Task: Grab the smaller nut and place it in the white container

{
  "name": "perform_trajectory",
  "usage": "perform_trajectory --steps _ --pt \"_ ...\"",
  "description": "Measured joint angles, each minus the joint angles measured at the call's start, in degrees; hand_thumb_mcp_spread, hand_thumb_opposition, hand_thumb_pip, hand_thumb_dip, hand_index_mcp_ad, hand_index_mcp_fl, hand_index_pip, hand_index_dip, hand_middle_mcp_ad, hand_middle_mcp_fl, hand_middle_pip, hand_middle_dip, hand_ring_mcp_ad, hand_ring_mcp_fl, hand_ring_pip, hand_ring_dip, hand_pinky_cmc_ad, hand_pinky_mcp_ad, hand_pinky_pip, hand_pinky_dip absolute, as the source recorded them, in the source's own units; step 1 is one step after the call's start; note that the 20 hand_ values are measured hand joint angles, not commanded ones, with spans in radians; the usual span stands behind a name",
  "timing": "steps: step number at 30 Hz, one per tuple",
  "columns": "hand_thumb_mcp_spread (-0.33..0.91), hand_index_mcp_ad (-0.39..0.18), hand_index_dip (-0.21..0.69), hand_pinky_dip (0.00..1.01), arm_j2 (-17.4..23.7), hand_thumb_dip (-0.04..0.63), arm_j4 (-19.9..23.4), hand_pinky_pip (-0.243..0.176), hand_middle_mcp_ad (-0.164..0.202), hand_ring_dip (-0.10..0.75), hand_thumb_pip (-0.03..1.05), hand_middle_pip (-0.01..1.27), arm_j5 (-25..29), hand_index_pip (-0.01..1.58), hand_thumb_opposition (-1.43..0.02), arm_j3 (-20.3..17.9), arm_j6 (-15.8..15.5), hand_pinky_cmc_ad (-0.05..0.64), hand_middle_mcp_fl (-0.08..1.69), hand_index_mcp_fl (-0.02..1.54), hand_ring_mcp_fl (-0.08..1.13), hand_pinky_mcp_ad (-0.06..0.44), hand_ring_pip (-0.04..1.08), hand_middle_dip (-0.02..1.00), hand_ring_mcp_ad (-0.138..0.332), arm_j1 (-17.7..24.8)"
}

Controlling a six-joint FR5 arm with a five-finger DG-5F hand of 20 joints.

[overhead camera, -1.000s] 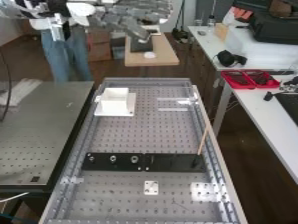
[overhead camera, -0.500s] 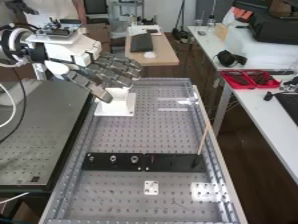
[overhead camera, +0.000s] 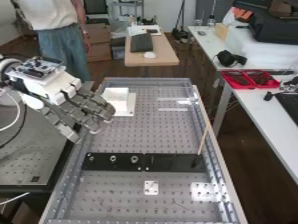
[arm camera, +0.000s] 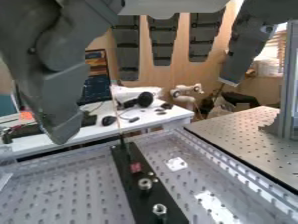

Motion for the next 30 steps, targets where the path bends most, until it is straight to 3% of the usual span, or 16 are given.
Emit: perform_trajectory --steps 5,12,14,24,30 --pt "0.22 -0.087 0.079 0.54 -0.26 0.140 3.04 -0.124 0.075 0.072 0.72 0.14 2.69 0.86 -0.80 -3.47 0.77 0.408 0.01 0.11 0.00 0.330 0.07 0.17 0.178 0.23" --pt "0.23 -0.089 0.016 0.55 -2.50 0.159 6.38 -0.124 0.075 0.080 0.73 0.13 3.76 1.20 -0.82 -5.79 1.34 0.408 0.00 0.07 0.00 0.330 0.08 0.17 0.178 -0.53" --pt "0.22 -0.089 0.019 0.55 -3.33 0.159 7.54 -0.124 0.075 0.080 0.77 0.13 3.32 1.31 -0.82 -6.18 1.13 0.405 0.00 0.06 0.00 0.330 0.08 0.17 0.178 -0.90" --pt "0.24 -0.120 0.012 0.56 -8.76 0.155 15.58 -0.124 0.073 0.080 0.79 0.13 1.08 1.53 -0.85 -7.91 0.60 0.407 0.00 0.04 0.00 0.318 0.08 0.17 0.178 -2.76" --pt "0.27 -0.122 0.010 0.56 -11.94 0.171 21.35 -0.124 0.075 0.080 0.79 0.13 -0.08 1.55 -0.86 -9.11 -0.76 0.405 0.00 0.03 0.00 0.309 0.07 0.18 0.176 -3.64"
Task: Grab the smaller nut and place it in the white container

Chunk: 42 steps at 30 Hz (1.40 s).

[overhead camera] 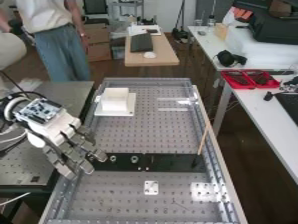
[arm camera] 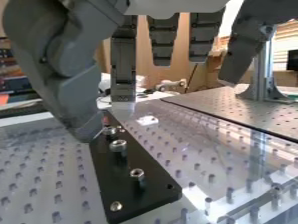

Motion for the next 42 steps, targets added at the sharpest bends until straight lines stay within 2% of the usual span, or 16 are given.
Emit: perform_trajectory --steps 7,12,22,34,42 --pt "0.28 -0.134 0.000 0.56 -2.99 0.188 8.52 -0.124 0.075 0.080 0.79 0.13 0.13 1.55 -0.88 -2.04 -1.48 0.394 0.00 0.03 0.00 0.311 0.08 0.19 0.180 -0.50" --pt "0.28 -0.134 -0.005 0.57 -5.00 0.190 11.44 -0.124 0.075 0.080 0.80 0.13 0.77 1.55 -0.88 -2.77 -0.90 0.394 0.00 0.03 0.00 0.311 0.08 0.19 0.180 -0.86" --pt "0.28 -0.134 -0.010 0.60 -8.53 0.190 15.02 -0.120 0.075 0.080 0.80 0.13 1.88 1.55 -0.88 -3.15 -0.02 0.379 0.00 0.03 0.00 0.311 0.09 0.19 0.180 -0.70" --pt "0.29 -0.134 -0.012 0.63 -10.88 0.188 18.90 -0.124 0.075 0.080 0.81 0.13 4.06 1.55 -0.87 -3.80 0.10 0.380 0.00 0.10 0.00 0.300 0.10 0.19 0.180 0.14" --pt "0.31 -0.134 -0.012 0.65 -11.31 0.206 18.93 -0.120 0.075 0.080 0.80 0.13 3.90 1.55 -0.86 -3.66 0.23 0.380 0.00 0.10 0.00 0.291 0.12 0.19 0.182 0.08"
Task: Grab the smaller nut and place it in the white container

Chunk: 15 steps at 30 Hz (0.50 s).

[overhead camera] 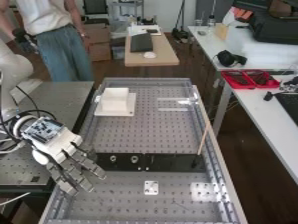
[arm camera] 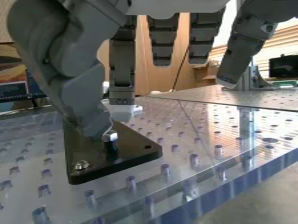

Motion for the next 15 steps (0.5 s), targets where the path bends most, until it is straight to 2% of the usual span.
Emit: perform_trajectory --steps 2,8,11,15 --pt "0.32 -0.134 -0.012 0.65 -0.11 0.206 -0.04 -0.124 0.075 0.080 0.80 0.13 -0.16 1.55 -0.87 0.04 0.48 0.363 0.00 0.07 0.00 0.295 0.12 0.19 0.183 -0.06" --pt "0.34 -0.134 -0.014 0.64 -0.38 0.206 -0.42 -0.122 0.075 0.080 0.80 0.13 -0.77 1.55 -0.85 0.33 0.22 0.368 0.00 0.06 0.00 0.283 0.11 0.19 0.176 -0.47" --pt "0.34 -0.134 -0.016 0.64 -0.45 0.206 -0.53 -0.122 0.075 0.080 0.84 0.13 -1.22 1.56 -0.85 0.45 0.06 0.347 0.01 0.05 0.00 0.281 0.11 0.19 0.164 -0.77" --pt "0.34 -0.134 -0.014 0.61 -0.57 0.208 -0.20 -0.122 0.075 0.077 0.85 0.12 -1.49 1.56 -0.85 0.32 -0.15 0.347 0.01 0.04 0.00 0.278 0.11 0.19 0.166 -0.81"
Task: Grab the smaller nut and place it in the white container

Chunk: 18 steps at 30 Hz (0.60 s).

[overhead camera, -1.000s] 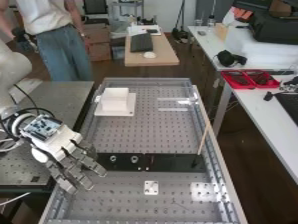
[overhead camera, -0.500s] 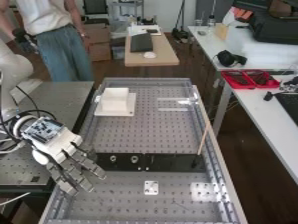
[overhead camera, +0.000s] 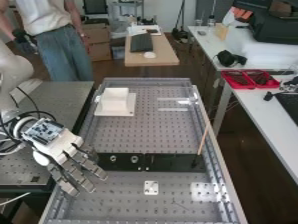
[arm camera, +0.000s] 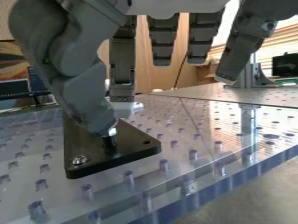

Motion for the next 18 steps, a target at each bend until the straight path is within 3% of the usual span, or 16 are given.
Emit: perform_trajectory --steps 5,18 --pt "0.36 -0.134 -0.014 0.61 -0.06 0.204 0.41 -0.122 0.075 0.077 0.85 0.12 -0.01 1.56 -0.84 -0.16 -0.12 0.346 0.01 0.03 0.00 0.265 0.10 0.19 0.166 0.15" --pt "0.37 -0.134 -0.019 0.61 -0.27 0.204 0.97 -0.122 0.075 0.077 0.85 0.12 0.22 1.56 -0.84 -0.41 0.24 0.330 0.01 0.22 0.00 0.264 0.10 0.19 0.166 0.76"
